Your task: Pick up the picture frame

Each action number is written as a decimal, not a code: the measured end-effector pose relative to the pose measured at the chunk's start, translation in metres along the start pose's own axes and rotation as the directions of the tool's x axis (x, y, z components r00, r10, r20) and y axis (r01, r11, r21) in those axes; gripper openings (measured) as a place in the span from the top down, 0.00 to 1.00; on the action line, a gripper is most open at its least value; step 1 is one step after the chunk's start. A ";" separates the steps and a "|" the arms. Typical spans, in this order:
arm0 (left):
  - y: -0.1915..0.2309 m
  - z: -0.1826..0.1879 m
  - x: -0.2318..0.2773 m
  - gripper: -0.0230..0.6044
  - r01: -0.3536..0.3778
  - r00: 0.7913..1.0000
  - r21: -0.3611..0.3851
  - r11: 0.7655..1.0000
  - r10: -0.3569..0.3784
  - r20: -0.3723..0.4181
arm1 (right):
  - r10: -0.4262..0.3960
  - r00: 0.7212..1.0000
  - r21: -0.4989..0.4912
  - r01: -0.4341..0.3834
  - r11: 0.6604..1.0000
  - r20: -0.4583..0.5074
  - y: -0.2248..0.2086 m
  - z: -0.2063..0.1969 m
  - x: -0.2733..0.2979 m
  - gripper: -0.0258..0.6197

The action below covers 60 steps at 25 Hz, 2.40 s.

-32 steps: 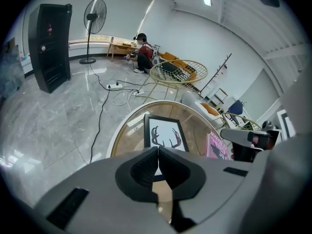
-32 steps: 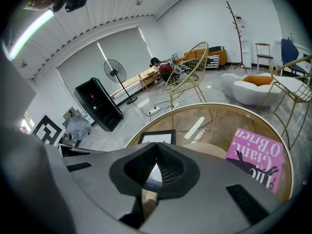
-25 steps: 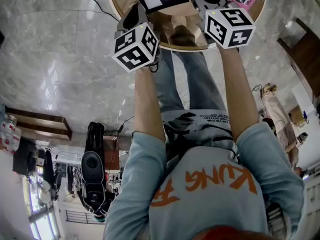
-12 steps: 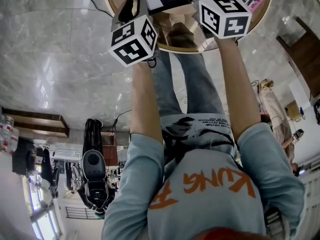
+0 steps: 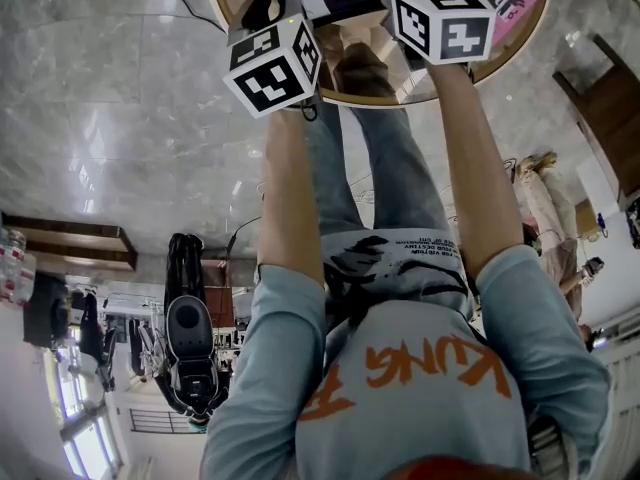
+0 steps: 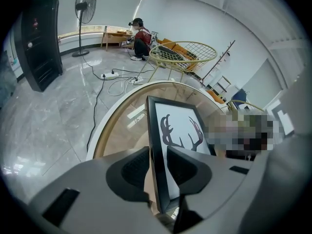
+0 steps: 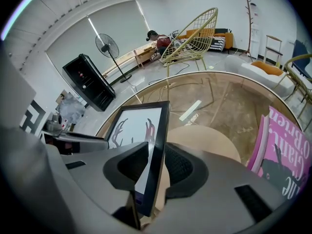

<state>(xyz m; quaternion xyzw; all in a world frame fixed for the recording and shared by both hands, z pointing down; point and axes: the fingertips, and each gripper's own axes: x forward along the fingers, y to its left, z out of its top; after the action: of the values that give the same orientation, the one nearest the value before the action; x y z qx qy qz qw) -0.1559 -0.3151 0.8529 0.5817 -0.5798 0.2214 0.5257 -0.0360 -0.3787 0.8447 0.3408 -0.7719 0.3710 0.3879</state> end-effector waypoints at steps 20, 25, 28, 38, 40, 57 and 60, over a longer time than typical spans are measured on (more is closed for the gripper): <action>-0.010 -0.005 -0.031 0.84 -0.074 0.994 -0.026 0.997 0.075 0.077 | 0.010 1.000 0.027 -0.011 1.000 0.029 0.006 0.001 -0.024 0.85; -0.036 -0.001 -0.088 0.84 -0.077 0.988 -0.020 0.997 0.079 0.134 | 0.024 0.997 0.009 -0.025 1.000 0.073 0.025 0.009 -0.081 0.86; -0.063 0.002 -0.129 0.84 -0.080 0.984 -0.021 0.997 0.083 0.156 | 0.031 0.995 0.004 -0.031 1.000 0.091 0.032 0.015 -0.128 0.86; -0.121 0.041 -0.234 0.84 -0.055 0.941 0.004 0.999 0.050 0.336 | 0.045 0.961 -0.049 -0.033 0.998 0.273 0.058 0.062 -0.245 0.86; -0.132 0.050 -0.260 0.84 -0.046 0.924 0.012 0.999 0.038 0.381 | 0.048 0.947 -0.061 -0.030 0.998 0.317 0.066 0.074 -0.271 0.86; -0.216 0.121 -0.477 0.84 -0.116 0.733 0.160 0.980 -0.024 0.679 | 0.173 0.763 -0.212 -0.048 0.976 0.623 0.148 0.169 -0.481 0.86; -0.226 0.123 -0.512 0.84 -0.121 0.686 0.165 0.979 -0.038 0.727 | 0.204 0.717 -0.255 -0.038 0.966 0.666 0.165 0.178 -0.517 0.86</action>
<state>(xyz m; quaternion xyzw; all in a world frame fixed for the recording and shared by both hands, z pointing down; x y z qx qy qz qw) -0.1115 -0.2471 0.2858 0.6581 -0.7281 0.0419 0.1871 0.0094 -0.3229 0.2776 0.3565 -0.9176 0.1541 0.0848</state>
